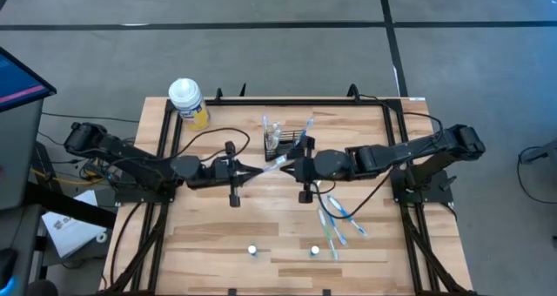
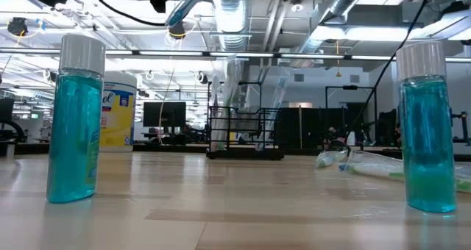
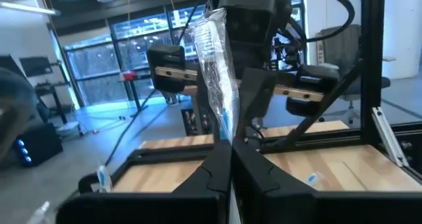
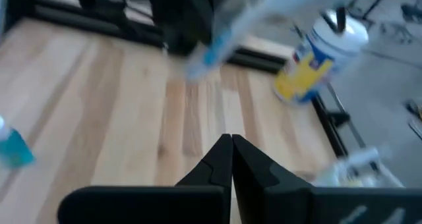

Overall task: Pick & Place toothbrushing station
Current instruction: Put the blue toothbrush into the black mesh organizer

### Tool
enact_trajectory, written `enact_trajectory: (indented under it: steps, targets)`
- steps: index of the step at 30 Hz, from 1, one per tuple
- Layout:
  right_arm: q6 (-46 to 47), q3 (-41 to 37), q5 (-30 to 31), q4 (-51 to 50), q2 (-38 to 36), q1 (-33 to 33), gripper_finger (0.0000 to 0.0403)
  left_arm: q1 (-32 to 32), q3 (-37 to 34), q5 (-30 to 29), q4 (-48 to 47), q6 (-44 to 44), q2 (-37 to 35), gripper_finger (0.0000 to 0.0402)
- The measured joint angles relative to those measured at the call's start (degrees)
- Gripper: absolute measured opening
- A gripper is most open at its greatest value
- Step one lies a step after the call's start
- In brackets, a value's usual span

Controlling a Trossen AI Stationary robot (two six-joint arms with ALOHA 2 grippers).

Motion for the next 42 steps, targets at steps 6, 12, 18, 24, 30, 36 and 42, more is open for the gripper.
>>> enact_trajectory:
  steps: [6,12,18,24,30,36,42]
  targets:
    - [-0.8,-4.6,-0.7,7.3,-0.4,-1.2,0.0000,0.0,0.0,0.0,0.8,0.2,-0.8,0.0000]
    - [-0.6,-9.1,-9.9,19.7,-0.5,-2.9,0.0000,-0.1,0.0,0.0,1.3,1.6,-1.5,0.0000]
    - [-1.2,-12.2,-10.8,26.8,-0.5,-3.8,0.0000,-0.1,0.0,0.0,1.6,1.6,-1.5,0.0000]
    - [-3.9,-12.2,-12.1,30.0,-0.5,-4.0,0.0000,-0.1,0.0,0.0,1.6,1.6,-1.5,0.0000]
    - [-5.0,-12.2,-12.3,31.6,-0.5,-3.9,0.0000,-0.1,0.0,0.0,1.7,1.6,-1.5,0.0000]
    - [-5.1,-12.2,-12.1,31.7,-1.0,-4.5,0.0000,-0.1,0.0,0.0,1.7,1.6,-1.5,0.0000]
    - [-5.5,-12.2,-14.2,31.1,-2.5,-4.6,0.0000,-0.1,0.0,0.1,1.8,1.7,-1.4,0.0000]
